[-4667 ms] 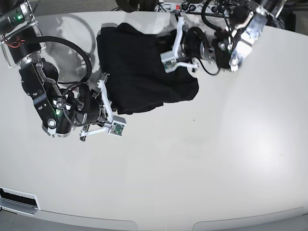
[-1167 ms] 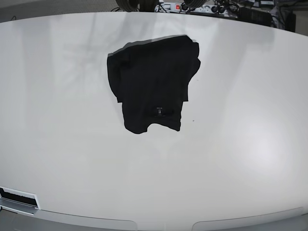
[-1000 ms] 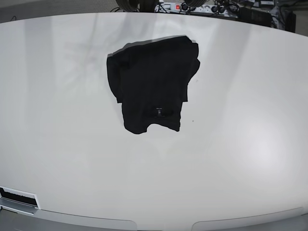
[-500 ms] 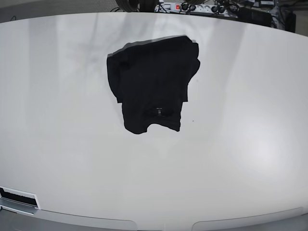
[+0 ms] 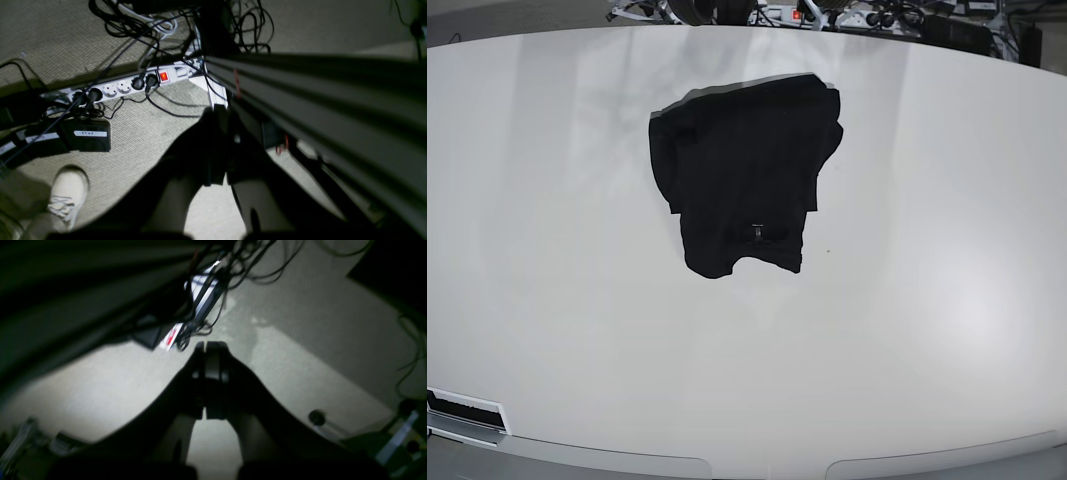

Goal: Layout the t-shirt on the table in an organized manner, then fold the t-shirt properly

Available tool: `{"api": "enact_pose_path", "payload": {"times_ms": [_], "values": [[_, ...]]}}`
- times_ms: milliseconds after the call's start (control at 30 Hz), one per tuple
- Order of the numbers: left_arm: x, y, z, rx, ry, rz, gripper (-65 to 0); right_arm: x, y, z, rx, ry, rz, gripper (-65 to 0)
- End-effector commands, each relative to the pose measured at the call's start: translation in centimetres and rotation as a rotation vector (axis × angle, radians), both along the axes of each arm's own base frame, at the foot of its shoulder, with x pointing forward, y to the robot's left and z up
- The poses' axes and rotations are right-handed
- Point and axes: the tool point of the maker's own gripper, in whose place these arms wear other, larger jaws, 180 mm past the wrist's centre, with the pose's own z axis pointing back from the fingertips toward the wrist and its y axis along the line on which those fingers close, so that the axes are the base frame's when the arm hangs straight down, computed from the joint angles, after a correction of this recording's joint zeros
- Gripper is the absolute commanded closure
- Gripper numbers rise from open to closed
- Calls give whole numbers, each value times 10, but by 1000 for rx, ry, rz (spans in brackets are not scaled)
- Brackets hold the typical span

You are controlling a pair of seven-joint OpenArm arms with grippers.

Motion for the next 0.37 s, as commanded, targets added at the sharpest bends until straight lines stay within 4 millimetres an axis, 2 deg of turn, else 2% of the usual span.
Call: {"api": "enact_pose_path", "payload": {"times_ms": [0,67,333], "values": [[4,1,1,-7,-6,14,0,1,8,1,19,-6,6,0],[7,-2,1,-31,-4,30,0,3,18,2,47,-5,8,0],[16,-2,1,-41,-14,44,0,12,19,2,51,-17,5,0]]}}
